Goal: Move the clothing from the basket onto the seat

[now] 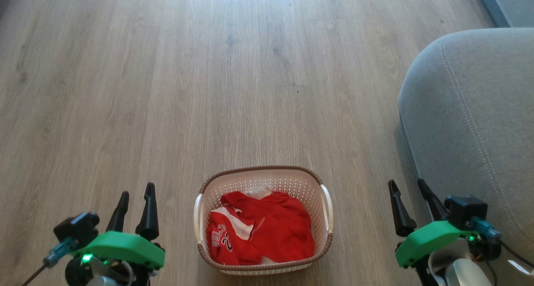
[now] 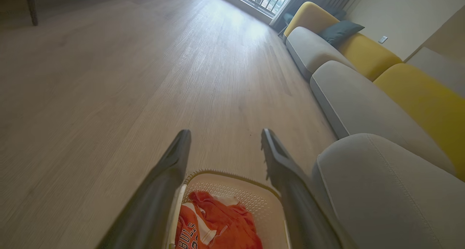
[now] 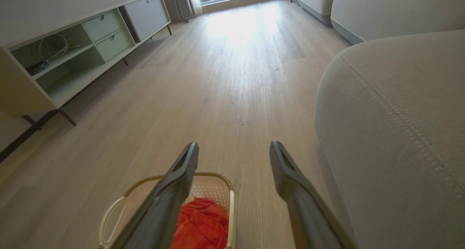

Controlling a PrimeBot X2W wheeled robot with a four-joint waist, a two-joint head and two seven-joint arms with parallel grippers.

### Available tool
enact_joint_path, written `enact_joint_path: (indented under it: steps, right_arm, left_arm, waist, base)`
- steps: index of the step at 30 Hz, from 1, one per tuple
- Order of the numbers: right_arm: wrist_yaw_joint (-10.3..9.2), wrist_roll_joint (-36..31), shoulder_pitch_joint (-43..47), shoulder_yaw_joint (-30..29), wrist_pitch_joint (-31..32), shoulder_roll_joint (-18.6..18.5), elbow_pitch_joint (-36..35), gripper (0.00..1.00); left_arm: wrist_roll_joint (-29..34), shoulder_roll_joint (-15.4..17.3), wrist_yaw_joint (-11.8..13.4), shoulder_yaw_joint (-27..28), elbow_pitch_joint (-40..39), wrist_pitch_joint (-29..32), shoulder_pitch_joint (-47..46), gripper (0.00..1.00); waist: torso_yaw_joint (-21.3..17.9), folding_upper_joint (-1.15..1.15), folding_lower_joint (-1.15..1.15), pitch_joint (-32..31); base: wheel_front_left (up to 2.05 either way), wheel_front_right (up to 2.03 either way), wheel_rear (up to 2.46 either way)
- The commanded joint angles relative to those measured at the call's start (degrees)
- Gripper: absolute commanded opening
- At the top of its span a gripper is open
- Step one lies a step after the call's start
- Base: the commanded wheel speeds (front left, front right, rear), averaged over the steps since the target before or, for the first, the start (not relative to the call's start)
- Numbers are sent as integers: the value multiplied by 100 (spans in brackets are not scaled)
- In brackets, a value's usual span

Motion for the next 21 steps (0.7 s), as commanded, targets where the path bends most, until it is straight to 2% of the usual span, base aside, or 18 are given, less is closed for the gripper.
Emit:
enact_joint_path:
  steps: [1,21]
  right_arm:
    - [-1,-236,-331,139,-119,-80,-151,100]
    - [-1,-1286,-390,43,-441,-50,-66,100]
  left_arm:
    - [204,69,26,123,-163,-110,-276,100]
    - [1214,78,50,110,-92,-429,-249,100]
  waist:
    - [2,0,0,-3]
    - [-21,0,0,-26]
  base:
    - [0,0,0]
    - [0,0,0]
